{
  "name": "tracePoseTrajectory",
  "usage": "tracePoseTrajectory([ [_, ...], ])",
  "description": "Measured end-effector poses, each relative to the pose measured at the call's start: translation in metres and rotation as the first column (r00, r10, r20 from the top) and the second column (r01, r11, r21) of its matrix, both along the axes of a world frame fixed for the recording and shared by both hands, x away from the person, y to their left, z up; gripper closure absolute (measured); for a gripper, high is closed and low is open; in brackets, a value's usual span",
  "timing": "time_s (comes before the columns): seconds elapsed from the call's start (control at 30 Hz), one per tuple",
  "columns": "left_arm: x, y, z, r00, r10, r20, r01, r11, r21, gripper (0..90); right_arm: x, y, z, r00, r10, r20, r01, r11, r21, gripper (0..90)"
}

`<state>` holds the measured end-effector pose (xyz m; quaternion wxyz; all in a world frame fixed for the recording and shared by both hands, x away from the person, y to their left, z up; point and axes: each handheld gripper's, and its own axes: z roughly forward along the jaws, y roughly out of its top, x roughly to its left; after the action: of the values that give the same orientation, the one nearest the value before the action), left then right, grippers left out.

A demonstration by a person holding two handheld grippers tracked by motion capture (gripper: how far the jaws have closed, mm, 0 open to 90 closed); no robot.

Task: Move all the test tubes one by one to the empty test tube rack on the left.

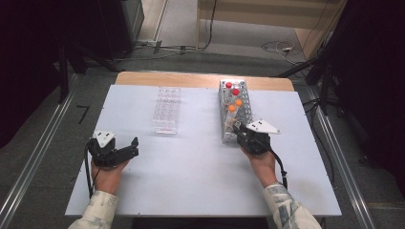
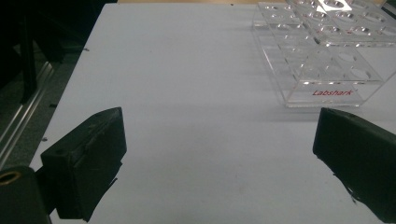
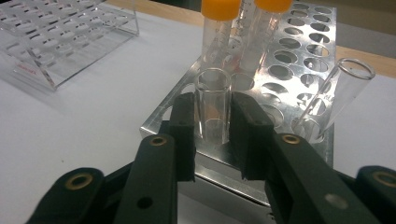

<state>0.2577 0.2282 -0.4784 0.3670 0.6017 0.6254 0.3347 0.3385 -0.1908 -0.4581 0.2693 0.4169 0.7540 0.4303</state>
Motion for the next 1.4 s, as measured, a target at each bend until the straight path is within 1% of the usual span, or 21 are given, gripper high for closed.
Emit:
tracePoseTrajectory([
  [0.23, 0.0, 0.0, 0.0, 1.0, -0.002, 0.0, 0.002, 1.0, 0.001, 3.9, 0.0, -0.001, 0.0, 1.0, -0.006, -0.001, 0.006, 1.0, -0.001, 72.6],
  [0.33, 0.0, 0.0, 0.0, 1.0, 0.0, 0.0, 0.0, 1.0, 0.002, 3.9, 0.0, -0.002, 0.001, 0.9999, -0.008, 0.007, 0.008, 1.0, 0.005, 72.8],
  [0.53, 0.0, 0.0, 0.0, 1.0, -0.003, 0.001, 0.003, 1.0, 0.002, 3.9, -0.003, -0.004, 0.013, 0.9995, -0.006, 0.031, 0.005, 0.9996, 0.028, 73.0],
  [0.63, 0.0, -0.001, 0.0, 1.0, -0.005, 0.0, 0.005, 1.0, 0.002, 3.9, -0.003, -0.004, 0.018, 0.9993, -0.003, 0.037, 0.001, 0.9992, 0.039, 73.0],
  [0.8, 0.0, -0.001, 0.0, 1.0, -0.005, 0.0, 0.005, 1.0, 0.002, 4.1, -0.005, -0.005, 0.024, 0.9988, -0.006, 0.048, 0.004, 0.9991, 0.042, 73.0],
  [1.03, -0.001, -0.002, 0.001, 1.0, -0.007, 0.002, 0.007, 1.0, 0.005, 4.1, -0.01, -0.01, 0.038, 0.9976, -0.005, 0.069, 0.0, 0.9973, 0.073, 73.1],
  [1.23, -0.003, -0.007, 0.005, 0.9997, -0.022, 0.014, 0.021, 0.9995, 0.022, 5.3, -0.016, -0.01, 0.048, 0.9969, 0.008, 0.079, -0.015, 0.9958, 0.091, 73.1],
  [1.33, -0.004, -0.008, 0.008, 0.9995, -0.024, 0.022, 0.023, 0.9996, 0.013, 5.3, -0.018, -0.009, 0.05, 0.9967, 0.014, 0.08, -0.022, 0.9953, 0.094, 73.1],
  [1.4, -0.006, -0.01, 0.012, 0.9991, -0.025, 0.034, 0.025, 0.9997, 0.007, 5.3, -0.021, -0.007, 0.053, 0.9965, 0.025, 0.08, -0.033, 0.9944, 0.101, 73.2],
])
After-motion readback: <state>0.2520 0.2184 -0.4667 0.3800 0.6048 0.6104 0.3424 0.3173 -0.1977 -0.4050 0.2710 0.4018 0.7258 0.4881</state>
